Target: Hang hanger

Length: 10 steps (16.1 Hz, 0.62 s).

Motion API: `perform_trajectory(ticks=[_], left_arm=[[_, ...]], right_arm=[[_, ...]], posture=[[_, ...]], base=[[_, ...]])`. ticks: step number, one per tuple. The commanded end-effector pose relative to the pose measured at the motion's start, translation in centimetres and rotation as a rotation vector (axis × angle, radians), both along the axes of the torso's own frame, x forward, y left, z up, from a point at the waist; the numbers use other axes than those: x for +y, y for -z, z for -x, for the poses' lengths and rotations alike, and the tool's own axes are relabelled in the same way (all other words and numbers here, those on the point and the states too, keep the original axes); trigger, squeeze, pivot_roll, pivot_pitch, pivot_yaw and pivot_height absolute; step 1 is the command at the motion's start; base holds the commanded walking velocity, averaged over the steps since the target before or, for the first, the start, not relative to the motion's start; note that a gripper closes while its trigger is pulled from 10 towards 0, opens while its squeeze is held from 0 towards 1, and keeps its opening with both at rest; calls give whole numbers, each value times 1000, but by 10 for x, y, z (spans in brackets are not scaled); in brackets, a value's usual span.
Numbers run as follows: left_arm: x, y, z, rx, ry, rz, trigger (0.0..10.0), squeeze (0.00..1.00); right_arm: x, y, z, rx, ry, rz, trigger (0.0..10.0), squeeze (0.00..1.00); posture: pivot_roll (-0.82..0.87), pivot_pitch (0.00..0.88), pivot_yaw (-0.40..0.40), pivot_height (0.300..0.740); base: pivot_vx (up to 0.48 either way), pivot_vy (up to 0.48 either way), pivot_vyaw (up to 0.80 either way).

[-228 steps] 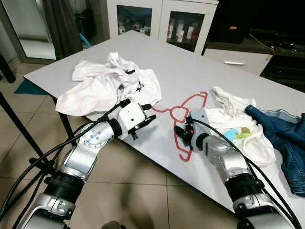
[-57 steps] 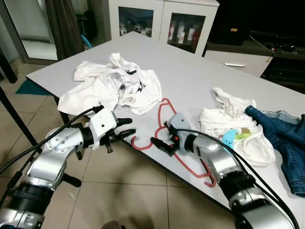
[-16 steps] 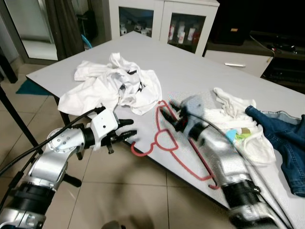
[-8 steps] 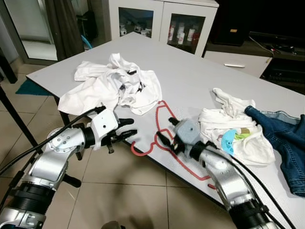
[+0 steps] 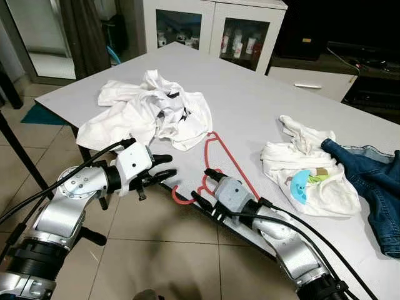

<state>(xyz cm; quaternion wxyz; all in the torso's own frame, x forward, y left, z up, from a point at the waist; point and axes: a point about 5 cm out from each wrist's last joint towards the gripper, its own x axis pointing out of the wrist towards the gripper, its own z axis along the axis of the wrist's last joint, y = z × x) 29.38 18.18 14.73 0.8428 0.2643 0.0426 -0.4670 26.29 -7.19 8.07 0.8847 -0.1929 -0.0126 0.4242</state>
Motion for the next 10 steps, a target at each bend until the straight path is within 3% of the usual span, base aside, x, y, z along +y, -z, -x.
perform_trajectory(ticks=[1, 7, 10], left_arm=[[0, -5, 1, -15, 17, -12, 10000, 0], [3, -5, 5, -6, 23, -25, 10000, 0], [3, -5, 6, -2, 26, -28, 10000, 0]], right_arm=[[0, 1, 0, -15, -14, 20, 10000, 0], [4, 6, 12, 32, -143, 37, 10000, 0], [10, 13, 8, -16, -115, 85, 10000, 0]], posture=[[95, 2, -60, 723], [105, 15, -60, 723], [113, 22, -58, 723]], base=[[0, 0, 0], [0, 0, 0], [0, 0, 0]])
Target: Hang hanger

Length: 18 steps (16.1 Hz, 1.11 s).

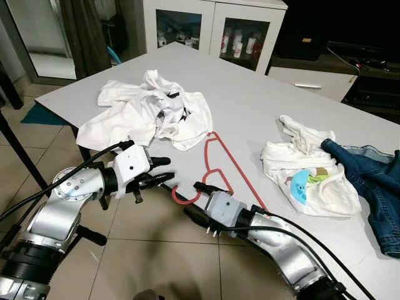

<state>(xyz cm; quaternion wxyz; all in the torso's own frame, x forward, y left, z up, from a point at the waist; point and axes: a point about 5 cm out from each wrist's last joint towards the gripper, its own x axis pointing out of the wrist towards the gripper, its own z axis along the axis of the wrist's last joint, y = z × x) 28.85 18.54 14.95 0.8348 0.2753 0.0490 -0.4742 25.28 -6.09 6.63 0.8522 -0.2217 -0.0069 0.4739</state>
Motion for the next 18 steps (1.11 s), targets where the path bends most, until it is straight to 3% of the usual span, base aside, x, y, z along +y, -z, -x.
perform_trajectory(ticks=[1, 6, 10, 15, 18], left_arm=[[-1, -3, 1, -7, 10, 1, 10000, 0], [-2, -4, 0, -12, 5, 3, 10000, 0], [-2, -4, 1, -12, 2, 6, 10000, 0], [-4, -3, 1, -13, 2, 13, 10000, 0], [-4, -3, 1, -14, 2, 14, 10000, 0]], right_arm=[[2, -1, -4, -39, 7, 27, 10000, 0], [11, 6, -7, -118, 4, 113, 10000, 0], [8, 13, -5, -103, -9, 132, 10000, 0], [5, 20, -10, -190, 21, 219, 10000, 0], [5, 25, -9, -192, 13, 251, 10000, 0]], posture=[[113, 22, -57, 723], [116, 17, -61, 723], [118, 18, -64, 723], [114, 20, -67, 723], [116, 21, -65, 723]], base=[[0, 0, 0], [0, 0, 0], [0, 0, 0], [0, 0, 0], [0, 0, 0]])
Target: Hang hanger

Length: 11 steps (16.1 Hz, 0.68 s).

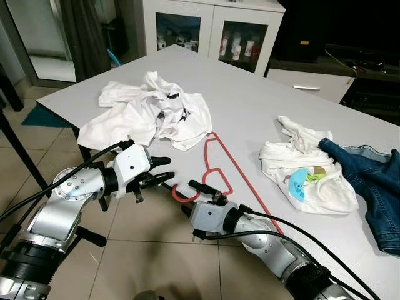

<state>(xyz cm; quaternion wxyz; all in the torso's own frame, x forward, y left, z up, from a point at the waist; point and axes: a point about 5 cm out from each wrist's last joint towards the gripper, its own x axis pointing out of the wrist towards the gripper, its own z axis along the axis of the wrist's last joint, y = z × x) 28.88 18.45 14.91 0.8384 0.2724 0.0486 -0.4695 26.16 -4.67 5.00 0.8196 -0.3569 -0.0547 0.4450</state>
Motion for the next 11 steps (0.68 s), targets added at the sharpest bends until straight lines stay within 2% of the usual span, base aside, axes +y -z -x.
perform_trajectory(ticks=[1, 5, 6, 9, 10, 11], left_arm=[[-3, -4, 1, -14, 13, 7, 10000, 0], [-4, -3, 2, -12, 14, 8, 10000, 0], [-5, -3, 2, -12, 16, 8, 10000, 0], [-5, -3, 1, -12, 20, 6, 10000, 0], [-5, -3, 1, -12, 20, 6, 10000, 0], [-6, -2, 0, -10, 22, 7, 10000, 0]], right_arm=[[-9, 10, -1, 32, 23, 48, 10000, 0], [-6, 11, -4, 38, 32, 45, 10000, 0], [-4, 7, -7, 45, 42, 18, 10000, 0], [1, -10, -13, 132, 49, -143, 10000, 0], [1, -10, -13, 132, 49, -143, 10000, 0], [5, -24, -12, 175, 4, -229, 10000, 0]], posture=[[117, 21, -65, 723], [116, 22, -62, 723], [115, 23, -60, 723], [112, 22, -58, 723], [112, 22, -58, 723], [107, 20, -56, 723]], base=[[0, 0, 0], [0, 0, 0], [0, 0, 0], [0, 0, 0], [0, 0, 0], [0, 0, 0]])
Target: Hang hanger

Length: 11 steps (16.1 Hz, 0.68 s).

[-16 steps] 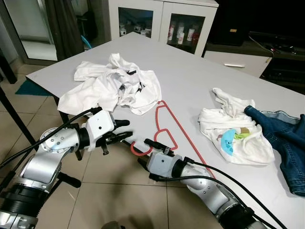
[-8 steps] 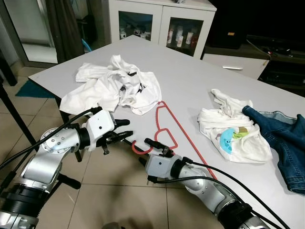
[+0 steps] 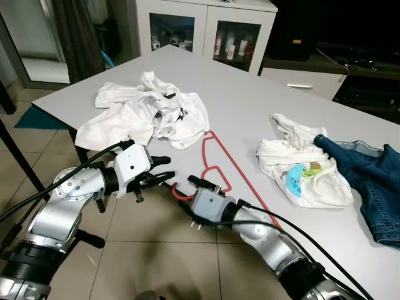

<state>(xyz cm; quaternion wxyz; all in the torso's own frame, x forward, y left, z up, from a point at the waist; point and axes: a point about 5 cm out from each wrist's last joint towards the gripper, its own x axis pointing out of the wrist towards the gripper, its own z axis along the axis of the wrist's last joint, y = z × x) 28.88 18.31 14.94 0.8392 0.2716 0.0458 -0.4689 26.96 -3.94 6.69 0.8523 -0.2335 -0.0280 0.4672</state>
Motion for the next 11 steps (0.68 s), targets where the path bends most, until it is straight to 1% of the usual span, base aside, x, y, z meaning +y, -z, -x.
perform_trajectory(ticks=[1, 2, 3, 4, 5, 7, 9, 10, 11], left_arm=[[-5, -2, 0, -5, 24, 3, 10000, 0], [-5, -2, 0, -4, 25, 3, 10000, 0], [-6, -2, 0, -2, 26, 4, 10000, 0], [-6, -2, 0, -2, 26, 4, 10000, 0], [-5, -1, 0, 0, 27, 1, 10000, 0], [-5, -1, 0, 2, 26, -1, 10000, 0], [-5, -1, 0, 3, 26, 0, 10000, 0], [-5, -1, 0, 3, 25, 1, 10000, 0], [-6, 0, 0, 4, 24, 4, 10000, 0]], right_arm=[[-1, -13, -3, 10, -22, -60, 10000, 0], [-1, -14, -3, 9, -28, -59, 10000, 0], [2, -14, 2, 54, -88, -64, 10000, 0], [2, -14, 2, 54, -88, -64, 10000, 0], [4, -15, 6, 104, -135, -88, 10000, 0], [4, -16, 8, 112, -145, -97, 10000, 0], [0, -24, 1, 118, -92, -150, 10000, 0], [-5, -29, -6, 129, -33, -202, 10000, 0], [-23, -38, -24, 157, 128, -323, 10000, 0]], posture=[[107, 20, -56, 723], [107, 20, -56, 723], [107, 20, -54, 723], [107, 20, -54, 723], [108, 21, -52, 723], [109, 21, -51, 723], [109, 22, -52, 723], [109, 22, -53, 723], [106, 20, -55, 723]], base=[[0, 0, 0], [0, 0, 0], [0, 0, 0], [0, 0, 0], [0, 0, 0], [0, 0, 0], [0, 0, 0], [0, 0, 0], [0, 0, 0]])
